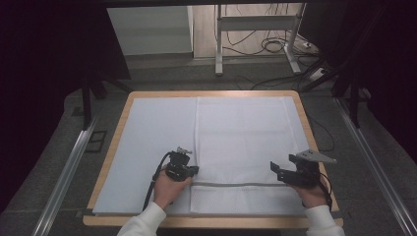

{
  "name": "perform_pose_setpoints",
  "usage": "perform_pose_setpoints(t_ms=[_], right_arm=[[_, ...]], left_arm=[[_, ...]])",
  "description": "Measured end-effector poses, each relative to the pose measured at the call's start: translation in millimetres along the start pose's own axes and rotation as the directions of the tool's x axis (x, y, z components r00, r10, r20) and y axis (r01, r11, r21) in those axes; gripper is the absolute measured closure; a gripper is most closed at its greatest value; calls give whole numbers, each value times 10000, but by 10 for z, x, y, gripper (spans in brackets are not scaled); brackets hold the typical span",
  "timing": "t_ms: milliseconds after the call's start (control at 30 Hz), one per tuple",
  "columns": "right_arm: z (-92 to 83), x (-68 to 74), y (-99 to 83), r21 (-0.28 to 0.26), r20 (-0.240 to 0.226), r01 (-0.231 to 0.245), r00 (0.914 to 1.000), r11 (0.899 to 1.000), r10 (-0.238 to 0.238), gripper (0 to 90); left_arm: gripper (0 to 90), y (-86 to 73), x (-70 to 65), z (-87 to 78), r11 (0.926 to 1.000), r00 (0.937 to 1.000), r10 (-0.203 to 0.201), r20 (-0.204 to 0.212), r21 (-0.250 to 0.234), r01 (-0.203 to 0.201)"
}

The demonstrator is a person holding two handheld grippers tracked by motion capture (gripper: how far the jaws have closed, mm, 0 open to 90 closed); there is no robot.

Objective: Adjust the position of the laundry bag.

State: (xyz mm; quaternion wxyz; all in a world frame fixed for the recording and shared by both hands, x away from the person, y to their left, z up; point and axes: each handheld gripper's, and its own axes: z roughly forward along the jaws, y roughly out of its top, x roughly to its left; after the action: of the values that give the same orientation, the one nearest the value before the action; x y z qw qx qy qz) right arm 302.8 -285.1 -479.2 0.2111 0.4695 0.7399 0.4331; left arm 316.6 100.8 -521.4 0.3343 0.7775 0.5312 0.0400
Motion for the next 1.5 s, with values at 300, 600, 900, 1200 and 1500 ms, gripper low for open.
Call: perform_pose_setpoints(t_ms=[300, 600, 900, 1200, 1500], right_arm=[[-88, -289, 97, 542, 314, -678, 9973, 9962, 661, 201], [-17, -510, 143, 1654, 706, -1052, 9930, 9806, 946, 208], [-77, -657, 145, 1879, 985, -1238, 9894, 9744, 1067, 227], [-85, -735, 130, 2099, 1047, -1277, 9887, 9693, 1075, 240], [-5, -806, 80, 2839, 1350, -1350, 9858, 9493, 998, 286]], left_arm=[[900, 40, 47, -63, 9998, 9984, -121, 544, -178, 131], [900, 33, 82, -66, 9995, 9965, -223, 801, -215, 241], [900, 36, 89, -80, 9995, 9959, -218, 877, -220, 238], [900, 29, 100, -80, 9996, 9949, -207, 983, -185, 226], [900, 33, 113, -95, 9990, 9929, -323, 1144, -273, 356]])
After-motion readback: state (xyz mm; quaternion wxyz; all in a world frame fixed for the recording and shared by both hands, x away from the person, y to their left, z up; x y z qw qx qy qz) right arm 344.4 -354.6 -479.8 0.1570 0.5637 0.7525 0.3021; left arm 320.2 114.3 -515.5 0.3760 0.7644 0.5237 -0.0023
